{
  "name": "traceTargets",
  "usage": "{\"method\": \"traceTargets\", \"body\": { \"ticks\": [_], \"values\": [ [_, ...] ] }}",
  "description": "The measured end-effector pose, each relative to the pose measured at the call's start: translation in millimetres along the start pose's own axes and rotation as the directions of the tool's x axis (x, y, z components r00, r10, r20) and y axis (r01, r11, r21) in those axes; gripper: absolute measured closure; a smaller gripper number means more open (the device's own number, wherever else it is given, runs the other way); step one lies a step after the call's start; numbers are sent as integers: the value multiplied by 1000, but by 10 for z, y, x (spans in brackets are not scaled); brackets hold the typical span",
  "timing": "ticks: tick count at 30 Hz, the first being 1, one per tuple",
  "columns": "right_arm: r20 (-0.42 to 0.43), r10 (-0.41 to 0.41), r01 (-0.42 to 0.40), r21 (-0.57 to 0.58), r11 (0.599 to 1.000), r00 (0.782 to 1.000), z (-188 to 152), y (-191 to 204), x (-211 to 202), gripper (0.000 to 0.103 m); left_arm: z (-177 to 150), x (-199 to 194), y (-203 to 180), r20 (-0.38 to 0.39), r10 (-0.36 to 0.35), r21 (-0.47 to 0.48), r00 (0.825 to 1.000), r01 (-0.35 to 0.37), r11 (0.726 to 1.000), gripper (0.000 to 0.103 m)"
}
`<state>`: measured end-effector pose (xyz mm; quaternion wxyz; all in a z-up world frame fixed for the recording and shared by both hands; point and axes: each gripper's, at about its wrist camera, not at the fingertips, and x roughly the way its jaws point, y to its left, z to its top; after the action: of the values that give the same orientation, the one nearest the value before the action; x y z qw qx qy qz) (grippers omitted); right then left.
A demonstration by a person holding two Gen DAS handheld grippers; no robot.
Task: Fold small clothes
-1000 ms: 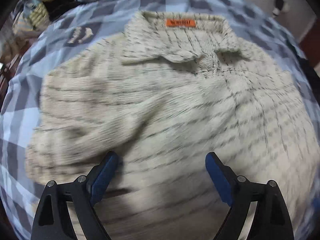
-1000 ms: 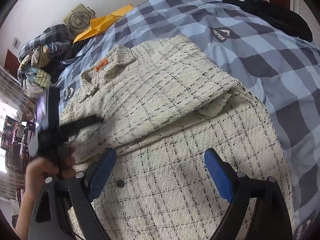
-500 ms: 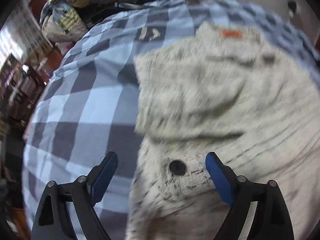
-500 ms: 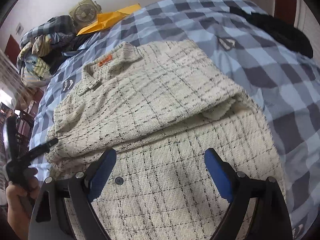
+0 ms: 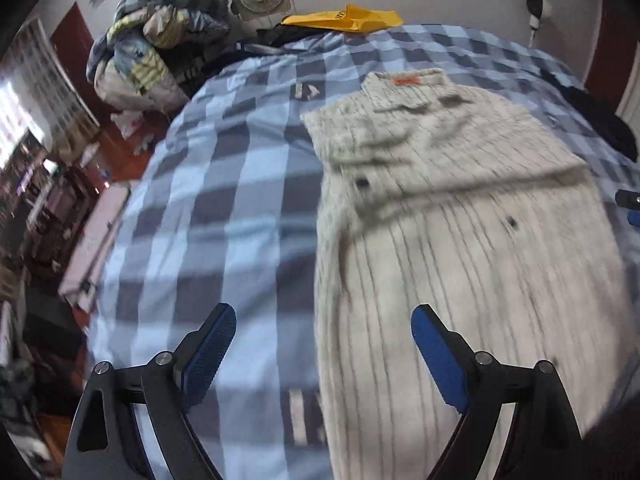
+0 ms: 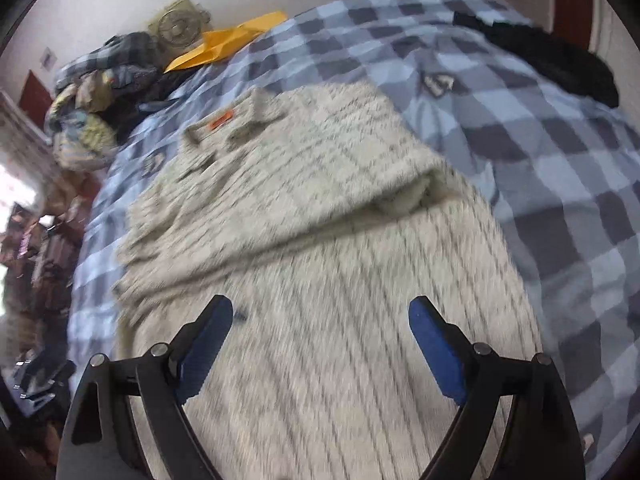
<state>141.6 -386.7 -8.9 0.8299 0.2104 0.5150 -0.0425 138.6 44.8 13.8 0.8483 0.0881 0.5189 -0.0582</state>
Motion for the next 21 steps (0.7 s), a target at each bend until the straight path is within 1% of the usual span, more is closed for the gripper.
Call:
{"method": "traceTargets", "body": {
  "ticks": [1,2,3,4,5,6,9,12,13,14,15,17,18,20,21],
  "values": [
    [-11,3,-3,-12,1000,1000,-61,-61,-104,16,-55,-12,12,-3,-8,-5,1000,8,1000,13],
    [-17,-14,14,-30,999,1000,-147,-153,-239,16,-164,-40,32,-11,-14,-12,1000,14,1000,13],
    [-30,-43,42,-56,998,999,-234,-255,-364,16,-300,-67,62,-25,-37,-29,999,36,999,13],
    [-43,-60,57,-69,996,997,-285,-317,-423,16,-359,-70,66,-35,-60,-39,998,59,998,13],
    [-73,-81,76,-75,994,994,-361,-449,-510,16,-469,-65,95,-46,-105,-61,993,102,993,13],
    [-107,-90,83,-69,994,990,-426,-579,-574,16,-532,-59,103,-51,-112,-74,992,109,991,13],
    [-210,-93,99,16,995,973,-663,-1082,-701,16,-726,22,103,-89,-78,-91,993,69,993,13],
    [-286,-71,103,102,989,956,-847,-1435,-653,16,-871,80,104,-139,-99,-120,985,82,989,15],
    [-321,-46,98,149,984,946,-943,-1588,-575,16,-913,88,123,-149,-104,-135,983,84,987,16],
    [-346,-35,99,170,980,938,-996,-1665,-519,16,-968,115,155,-170,-107,-163,980,79,983,17],
    [-358,5,63,177,982,934,-1055,-1744,-446,16,-997,135,174,-184,-112,-179,977,79,981,19],
    [-410,10,71,182,981,912,-1176,-1851,-254,16,-1060,202,218,-216,-145,-207,966,100,973,21],
    [-426,8,77,183,980,904,-1218,-1883,-185,16,-1100,232,239,-229,-160,-220,960,109,970,22],
    [-448,21,77,200,977,894,-1290,-1938,-39,16,-1149,303,248,-261,-177,-233,949,116,966,22],
    [-450,48,59,219,974,892,-1314,-1955,29,16,-1162,339,244,-275,-185,-238,943,120,964,22]
  ]
}}
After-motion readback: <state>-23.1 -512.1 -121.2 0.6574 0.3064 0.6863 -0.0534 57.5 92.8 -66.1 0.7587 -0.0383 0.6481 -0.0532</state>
